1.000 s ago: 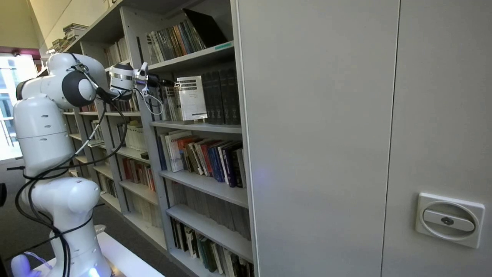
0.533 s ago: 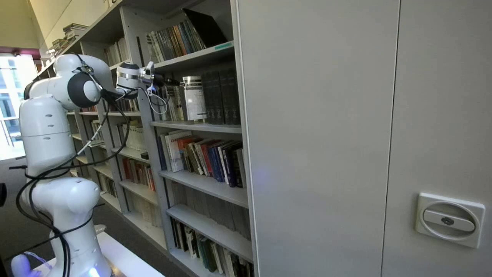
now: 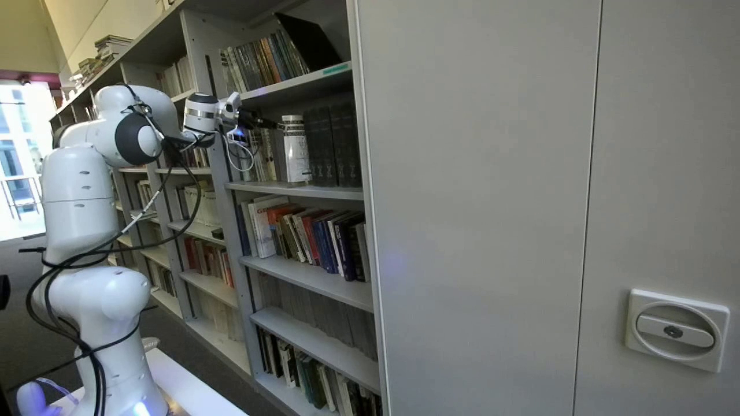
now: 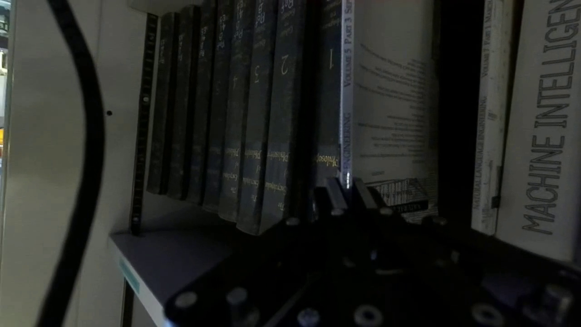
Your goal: Pick up two small books from the compartment of the book shelf and move them to the right.
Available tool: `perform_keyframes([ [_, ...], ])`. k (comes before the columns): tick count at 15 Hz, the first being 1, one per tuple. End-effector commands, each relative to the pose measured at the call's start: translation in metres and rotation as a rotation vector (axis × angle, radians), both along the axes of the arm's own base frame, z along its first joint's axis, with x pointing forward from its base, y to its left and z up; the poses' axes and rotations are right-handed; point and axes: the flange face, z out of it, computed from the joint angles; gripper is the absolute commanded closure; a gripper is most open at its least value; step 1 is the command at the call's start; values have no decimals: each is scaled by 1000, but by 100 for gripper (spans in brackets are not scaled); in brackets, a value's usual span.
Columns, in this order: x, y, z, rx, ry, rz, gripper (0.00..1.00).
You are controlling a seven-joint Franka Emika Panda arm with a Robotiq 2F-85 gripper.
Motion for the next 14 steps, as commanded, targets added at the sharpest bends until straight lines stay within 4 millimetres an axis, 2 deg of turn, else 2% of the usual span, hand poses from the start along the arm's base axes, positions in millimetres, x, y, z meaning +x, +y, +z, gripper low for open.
perform_keyframes([
  [1, 12, -7, 10, 29, -23, -54, 98],
  [14, 43, -1, -2, 5, -112, -82, 98],
])
